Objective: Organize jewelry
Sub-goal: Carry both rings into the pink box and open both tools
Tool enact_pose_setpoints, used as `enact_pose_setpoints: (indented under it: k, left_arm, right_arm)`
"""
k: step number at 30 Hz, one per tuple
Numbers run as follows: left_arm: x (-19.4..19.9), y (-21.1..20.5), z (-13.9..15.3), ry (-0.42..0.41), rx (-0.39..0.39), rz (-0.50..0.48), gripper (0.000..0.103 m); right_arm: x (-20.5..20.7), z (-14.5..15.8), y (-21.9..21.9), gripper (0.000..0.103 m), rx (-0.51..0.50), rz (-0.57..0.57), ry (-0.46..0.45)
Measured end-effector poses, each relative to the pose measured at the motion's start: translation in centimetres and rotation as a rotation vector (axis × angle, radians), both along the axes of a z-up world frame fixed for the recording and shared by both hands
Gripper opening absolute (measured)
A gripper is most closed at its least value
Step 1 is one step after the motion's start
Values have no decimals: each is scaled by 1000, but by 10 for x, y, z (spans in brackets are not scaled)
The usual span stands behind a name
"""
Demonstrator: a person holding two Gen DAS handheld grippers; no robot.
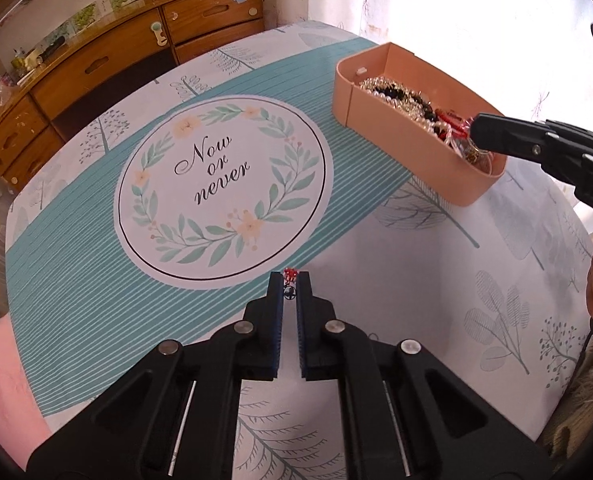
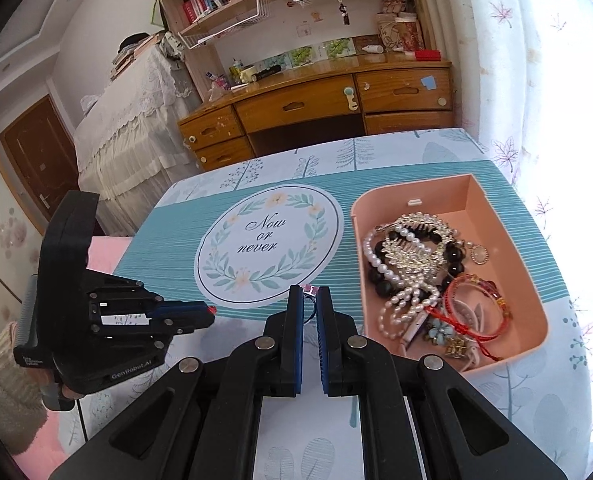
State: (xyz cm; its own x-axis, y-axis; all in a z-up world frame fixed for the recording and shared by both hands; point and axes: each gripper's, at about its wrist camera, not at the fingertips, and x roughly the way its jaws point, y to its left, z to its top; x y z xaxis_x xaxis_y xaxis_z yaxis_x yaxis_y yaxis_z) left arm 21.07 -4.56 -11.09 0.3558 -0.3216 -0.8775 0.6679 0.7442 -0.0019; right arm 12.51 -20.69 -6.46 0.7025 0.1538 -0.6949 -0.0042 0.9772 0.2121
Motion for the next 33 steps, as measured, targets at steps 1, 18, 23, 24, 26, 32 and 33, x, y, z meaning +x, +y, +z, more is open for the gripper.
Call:
enact_pose_setpoints:
  k: [1, 18, 23, 24, 26, 32, 33]
  left_arm:
    - [1, 0, 3, 3, -9, 5, 4]
    - [-17, -114, 102, -120, -164, -164, 4]
    - [2, -164, 92, -66, -167, -157, 4]
    - [7, -170, 87, -50, -165, -149, 4]
    - [17, -181, 76, 2, -158, -130, 4]
    - [23, -188, 54, 65, -123, -95, 9]
    - [24, -183, 53, 65, -126, -87, 16]
  right_arm:
    - [-3, 2, -4, 6, 1, -8, -3]
    - [-39, 37, -90, 6, 30, -206, -78]
    - [-31, 29, -118, 6, 65, -252, -54]
    - [-29, 28, -123, 6, 69, -257, -51]
    - [-23, 26, -132, 6, 73, -264, -44]
    - [10, 10, -157, 6, 138, -267, 11]
    - [17, 7, -160, 6, 155, -262, 24]
